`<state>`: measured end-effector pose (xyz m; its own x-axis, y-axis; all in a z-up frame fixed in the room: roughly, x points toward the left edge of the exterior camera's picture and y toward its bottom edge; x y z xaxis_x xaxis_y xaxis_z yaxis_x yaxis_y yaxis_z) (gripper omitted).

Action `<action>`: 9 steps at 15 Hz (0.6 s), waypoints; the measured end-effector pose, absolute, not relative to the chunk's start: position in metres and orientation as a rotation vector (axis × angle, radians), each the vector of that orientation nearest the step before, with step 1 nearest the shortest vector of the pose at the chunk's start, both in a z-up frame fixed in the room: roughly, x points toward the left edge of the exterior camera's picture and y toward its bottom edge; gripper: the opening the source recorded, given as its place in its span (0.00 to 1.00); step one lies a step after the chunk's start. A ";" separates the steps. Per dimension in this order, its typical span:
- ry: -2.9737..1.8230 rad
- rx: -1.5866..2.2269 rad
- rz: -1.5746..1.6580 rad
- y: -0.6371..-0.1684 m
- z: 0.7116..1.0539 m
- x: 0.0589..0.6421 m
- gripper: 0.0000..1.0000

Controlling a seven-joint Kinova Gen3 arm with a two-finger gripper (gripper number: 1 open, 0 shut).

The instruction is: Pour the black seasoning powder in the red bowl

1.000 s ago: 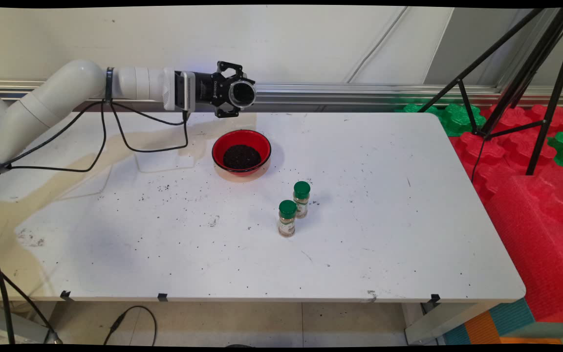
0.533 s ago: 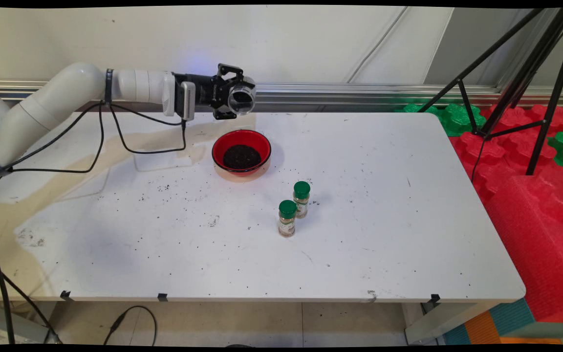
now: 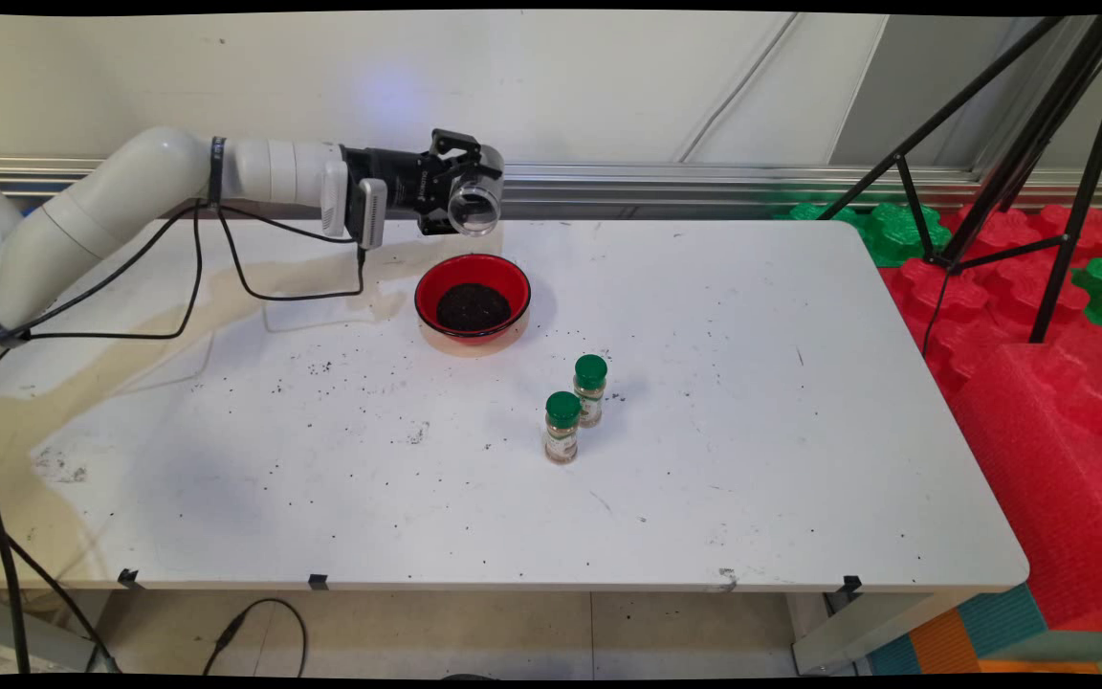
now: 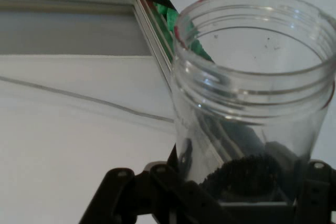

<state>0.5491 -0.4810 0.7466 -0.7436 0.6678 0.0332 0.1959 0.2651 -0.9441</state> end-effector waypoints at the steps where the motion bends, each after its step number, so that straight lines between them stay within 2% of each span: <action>1: -2.113 -0.812 1.499 -0.481 0.746 0.549 0.00; 9: -2.103 -0.991 1.587 -0.479 0.744 0.550 0.00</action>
<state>0.5503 -0.4793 0.7445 -0.7055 0.6933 -0.1468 0.3314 0.1396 -0.9331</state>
